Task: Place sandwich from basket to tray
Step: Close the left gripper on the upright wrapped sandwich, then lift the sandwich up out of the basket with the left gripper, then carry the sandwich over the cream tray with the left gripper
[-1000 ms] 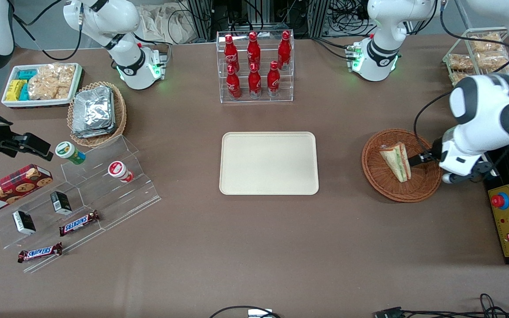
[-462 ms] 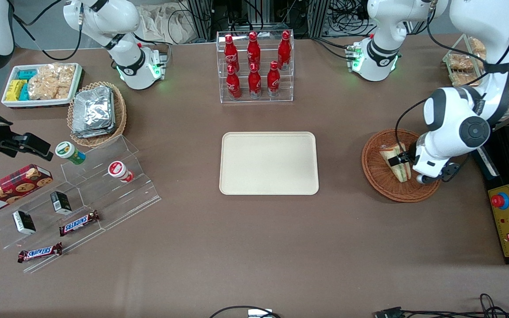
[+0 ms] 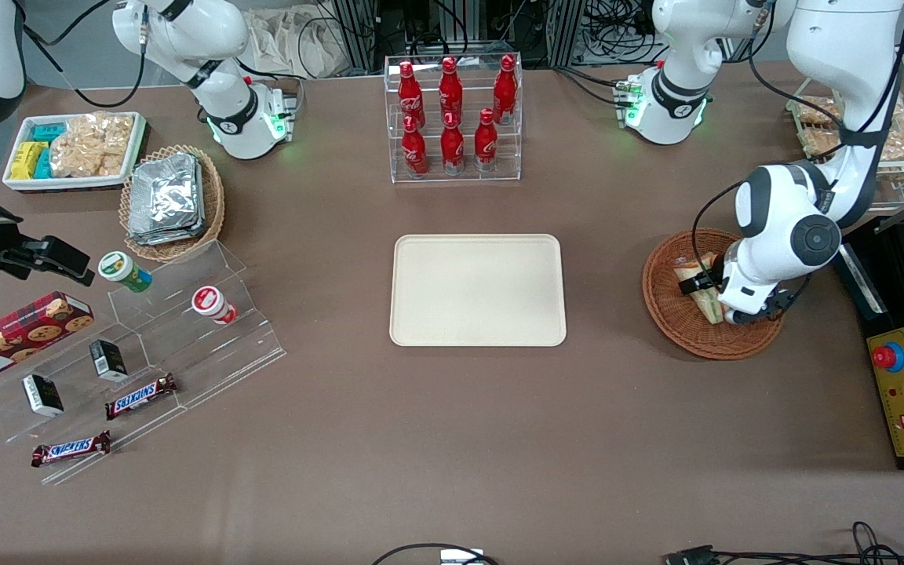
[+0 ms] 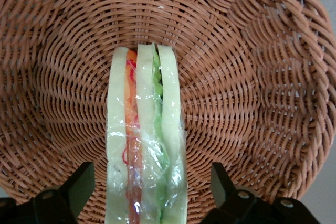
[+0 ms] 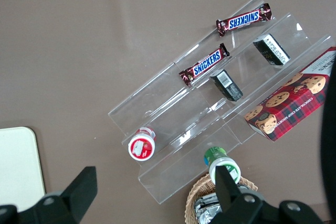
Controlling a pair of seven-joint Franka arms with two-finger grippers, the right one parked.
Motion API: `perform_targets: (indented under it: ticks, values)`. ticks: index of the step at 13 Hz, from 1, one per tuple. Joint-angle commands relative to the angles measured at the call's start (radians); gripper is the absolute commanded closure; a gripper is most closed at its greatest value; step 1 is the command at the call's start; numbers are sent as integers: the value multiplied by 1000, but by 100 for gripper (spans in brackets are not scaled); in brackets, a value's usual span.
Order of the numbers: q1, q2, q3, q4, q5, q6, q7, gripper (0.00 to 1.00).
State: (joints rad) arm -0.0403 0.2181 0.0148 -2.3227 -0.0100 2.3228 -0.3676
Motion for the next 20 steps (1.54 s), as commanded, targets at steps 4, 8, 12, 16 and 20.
perform_targets:
  ticks: [4, 8, 12, 16, 20]
  values:
    - [-1, -19, 1, -1, -1, -9, -4, 100]
    - [-1, -84, 1, 54, -1, -167, 4, 100]
    - [5, -158, 7, 306, -1, -585, 67, 100]
    - [7, -149, 7, 656, 5, -937, 136, 100]
    - [-41, -105, -125, 830, -1, -1040, 42, 100]
